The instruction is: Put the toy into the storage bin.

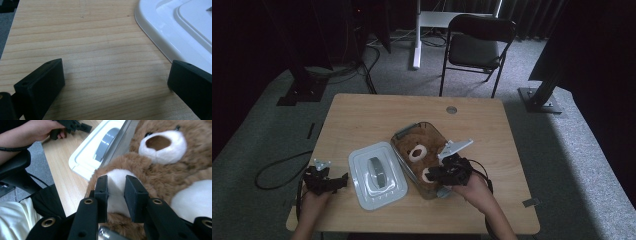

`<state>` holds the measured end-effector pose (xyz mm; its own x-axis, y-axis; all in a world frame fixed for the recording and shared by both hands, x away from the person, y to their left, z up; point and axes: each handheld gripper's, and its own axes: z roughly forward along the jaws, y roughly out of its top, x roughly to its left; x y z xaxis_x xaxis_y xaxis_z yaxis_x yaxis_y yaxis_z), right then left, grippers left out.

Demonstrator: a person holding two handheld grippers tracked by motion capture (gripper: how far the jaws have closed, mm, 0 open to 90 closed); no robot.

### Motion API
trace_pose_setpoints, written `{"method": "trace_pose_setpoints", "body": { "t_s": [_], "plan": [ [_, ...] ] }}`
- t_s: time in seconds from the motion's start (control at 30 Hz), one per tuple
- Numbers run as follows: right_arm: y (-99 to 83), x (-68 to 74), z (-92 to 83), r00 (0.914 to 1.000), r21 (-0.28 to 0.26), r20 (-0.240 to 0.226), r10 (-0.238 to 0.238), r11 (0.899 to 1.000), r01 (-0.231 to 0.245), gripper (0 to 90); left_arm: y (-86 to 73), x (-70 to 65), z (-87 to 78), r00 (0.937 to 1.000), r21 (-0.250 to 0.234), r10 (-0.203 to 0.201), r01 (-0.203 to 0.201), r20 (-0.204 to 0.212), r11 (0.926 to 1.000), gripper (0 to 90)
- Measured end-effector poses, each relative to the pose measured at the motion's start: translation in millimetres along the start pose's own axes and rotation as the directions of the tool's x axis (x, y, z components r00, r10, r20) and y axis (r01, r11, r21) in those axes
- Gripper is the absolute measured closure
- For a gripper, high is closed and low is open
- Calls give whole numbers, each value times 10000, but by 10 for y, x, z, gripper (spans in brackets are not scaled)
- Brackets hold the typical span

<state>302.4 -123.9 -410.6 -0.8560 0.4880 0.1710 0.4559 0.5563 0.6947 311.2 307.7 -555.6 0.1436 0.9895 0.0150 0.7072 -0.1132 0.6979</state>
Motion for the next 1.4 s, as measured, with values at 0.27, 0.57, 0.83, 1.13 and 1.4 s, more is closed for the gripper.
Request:
{"method": "trace_pose_setpoints", "body": {
  "t_s": [0.27, 0.57, 0.83, 1.13, 1.4],
  "plan": [
    [58, -60, 338, 9996, 1306, 263, 84, 9914, -117, 756, 0, 1, 0, 10000, 4, 5, -5, 3, 10000, 16],
    [93, 66, 587, 9907, 2683, 933, -988, 9608, 706, 803, 0, 1, 0, 10000, 3, 4, -4, 3, 10000, 16],
    [96, -27, 392, 9999, 1551, -75, -114, 9878, 124, 734, 0, 0, 0, 10000, 5, 0, 0, 4, 10000, 16],
    [115, -157, -117, 9965, 186, 791, 261, 9994, -276, 725, 0, 1, 0, 10000, 5, 5, -5, 4, 10000, 16],
    [-12, -332, -432, 9856, -424, 1456, 855, 9959, -801, 719, 0, 0, 0, 10000, 4, 2, -2, 2, 10000, 16]
  ]
}}
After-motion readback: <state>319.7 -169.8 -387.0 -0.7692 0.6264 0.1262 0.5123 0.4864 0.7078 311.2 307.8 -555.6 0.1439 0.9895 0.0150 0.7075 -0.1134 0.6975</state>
